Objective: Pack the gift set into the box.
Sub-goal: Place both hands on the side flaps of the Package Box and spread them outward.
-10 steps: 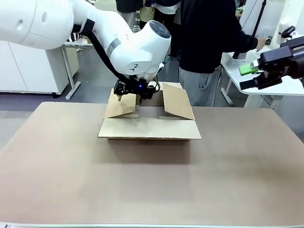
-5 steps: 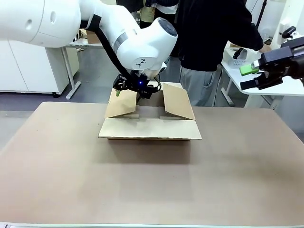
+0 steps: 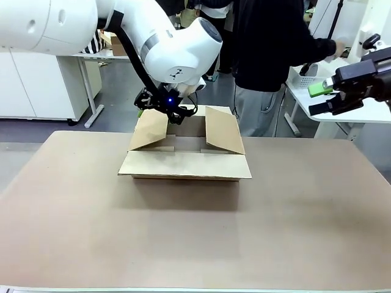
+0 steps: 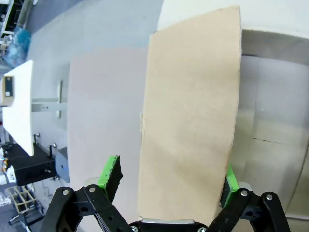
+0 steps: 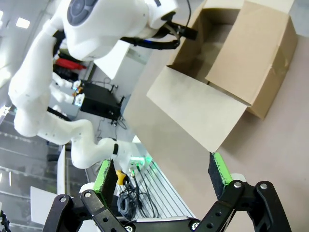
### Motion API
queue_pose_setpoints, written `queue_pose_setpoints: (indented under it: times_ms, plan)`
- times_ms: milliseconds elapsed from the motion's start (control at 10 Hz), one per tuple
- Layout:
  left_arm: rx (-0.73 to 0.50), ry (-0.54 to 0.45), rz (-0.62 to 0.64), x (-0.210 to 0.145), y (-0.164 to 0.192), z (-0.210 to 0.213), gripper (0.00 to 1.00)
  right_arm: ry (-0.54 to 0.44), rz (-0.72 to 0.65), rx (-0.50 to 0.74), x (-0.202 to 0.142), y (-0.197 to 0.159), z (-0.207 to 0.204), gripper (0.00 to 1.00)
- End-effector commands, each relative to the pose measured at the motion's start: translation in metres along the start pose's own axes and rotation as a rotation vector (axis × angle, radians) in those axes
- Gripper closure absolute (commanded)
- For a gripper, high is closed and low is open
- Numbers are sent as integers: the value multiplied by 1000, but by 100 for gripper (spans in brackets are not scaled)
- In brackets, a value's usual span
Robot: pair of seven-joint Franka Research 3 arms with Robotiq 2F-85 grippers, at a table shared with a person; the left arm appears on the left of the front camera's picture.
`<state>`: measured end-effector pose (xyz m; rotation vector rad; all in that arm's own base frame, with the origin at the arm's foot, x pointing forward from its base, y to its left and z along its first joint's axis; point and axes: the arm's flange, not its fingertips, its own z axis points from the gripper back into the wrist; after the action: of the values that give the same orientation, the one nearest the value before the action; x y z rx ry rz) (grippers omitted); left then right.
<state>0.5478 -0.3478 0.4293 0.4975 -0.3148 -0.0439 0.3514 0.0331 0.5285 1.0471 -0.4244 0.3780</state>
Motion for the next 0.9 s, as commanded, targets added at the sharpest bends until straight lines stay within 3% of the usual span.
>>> queue_pose_setpoints:
  times_ms: [0,400,800]
  plan:
    - [30,-39,40,-8,19,8,0,-15,28,19,1,-1,-2,0]
    - [34,-59,116,-12,56,13,0,-15,28,19,1,-1,-2,0]
    - [13,-6,293,-26,121,-4,0,-15,28,19,1,-1,-2,0]
